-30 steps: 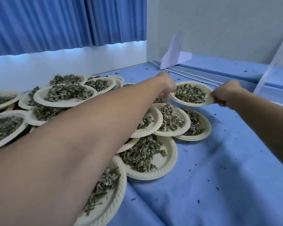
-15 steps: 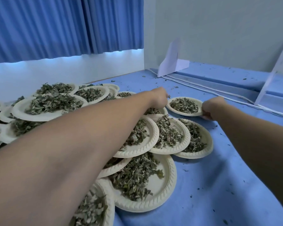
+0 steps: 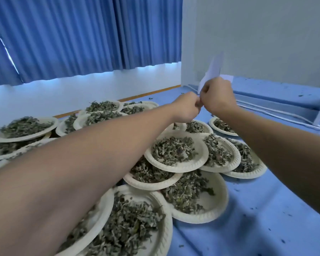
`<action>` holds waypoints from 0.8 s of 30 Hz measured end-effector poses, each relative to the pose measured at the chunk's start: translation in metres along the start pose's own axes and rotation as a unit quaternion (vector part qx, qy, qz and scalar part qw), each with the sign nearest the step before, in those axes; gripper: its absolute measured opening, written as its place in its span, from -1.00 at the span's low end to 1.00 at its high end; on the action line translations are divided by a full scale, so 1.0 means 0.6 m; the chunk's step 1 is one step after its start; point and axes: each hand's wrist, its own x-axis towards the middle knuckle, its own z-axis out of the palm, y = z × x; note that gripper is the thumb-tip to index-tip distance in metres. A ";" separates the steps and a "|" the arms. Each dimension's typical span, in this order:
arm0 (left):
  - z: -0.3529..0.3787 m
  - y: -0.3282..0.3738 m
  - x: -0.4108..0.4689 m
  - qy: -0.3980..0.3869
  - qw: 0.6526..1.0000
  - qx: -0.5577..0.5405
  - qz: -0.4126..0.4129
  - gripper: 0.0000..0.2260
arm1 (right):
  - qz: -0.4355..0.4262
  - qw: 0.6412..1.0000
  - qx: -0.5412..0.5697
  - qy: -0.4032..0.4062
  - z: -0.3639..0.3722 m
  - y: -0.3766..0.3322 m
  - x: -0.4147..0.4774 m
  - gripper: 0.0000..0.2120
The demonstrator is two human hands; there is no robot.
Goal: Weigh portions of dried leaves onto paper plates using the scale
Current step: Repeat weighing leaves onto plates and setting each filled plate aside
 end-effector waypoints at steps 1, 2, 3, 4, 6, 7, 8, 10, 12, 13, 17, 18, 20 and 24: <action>-0.023 -0.007 -0.021 0.020 1.000 0.005 -0.008 -0.78 | -0.018 1.000 0.003 -0.003 0.000 -0.037 -0.004 -0.82; -0.048 -0.017 -0.046 0.037 0.999 0.004 -0.015 -0.77 | -0.034 0.999 0.007 -0.010 -0.001 -0.073 -0.008 -0.81; -0.076 -0.029 -0.075 0.051 0.999 -0.001 -0.018 -0.76 | -0.053 0.998 0.010 -0.015 0.000 -0.109 -0.014 -0.79; -0.104 -0.043 -0.107 0.060 0.998 -0.003 -0.023 -0.78 | -0.072 0.997 0.016 -0.024 0.002 -0.144 -0.022 -0.78; -0.160 -0.076 -0.181 0.068 0.997 0.009 -0.033 -0.84 | -0.124 0.991 0.038 -0.044 0.012 -0.218 -0.047 -0.77; -0.186 -0.091 -0.220 0.070 0.997 0.016 -0.036 -0.85 | -0.152 0.985 0.057 -0.052 0.021 -0.253 -0.064 -0.77; -0.211 -0.109 -0.261 0.076 0.996 0.025 -0.040 -0.86 | -0.175 0.979 0.080 -0.060 0.031 -0.291 -0.085 -0.78; -0.259 -0.147 -0.349 0.093 0.993 0.043 -0.062 -0.87 | -0.214 0.965 0.129 -0.080 0.056 -0.368 -0.132 -0.79; -0.301 -0.183 -0.441 0.100 0.989 0.066 -0.091 -0.85 | -0.238 0.947 0.180 -0.121 0.084 -0.441 -0.186 -0.80; -0.317 -0.200 -0.484 0.100 0.986 0.080 -0.109 -0.83 | -0.244 0.936 0.204 -0.152 0.099 -0.473 -0.214 -0.80; -0.364 -0.253 -0.661 0.084 0.970 0.132 -0.187 -0.76 | -0.267 0.875 0.296 -0.274 0.167 -0.581 -0.337 -0.86; -0.371 -0.263 -0.704 0.068 0.967 0.137 -0.202 -0.80 | -0.276 0.861 0.306 -0.298 0.184 -0.602 -0.367 -0.85; -0.378 -0.283 -0.782 0.046 0.962 0.136 -0.233 -0.84 | -0.323 0.832 0.302 -0.334 0.213 -0.635 -0.420 -0.86; -0.380 -0.323 -0.903 0.037 0.950 0.120 -0.287 -0.78 | -0.438 0.788 0.234 -0.363 0.257 -0.679 -0.490 -0.90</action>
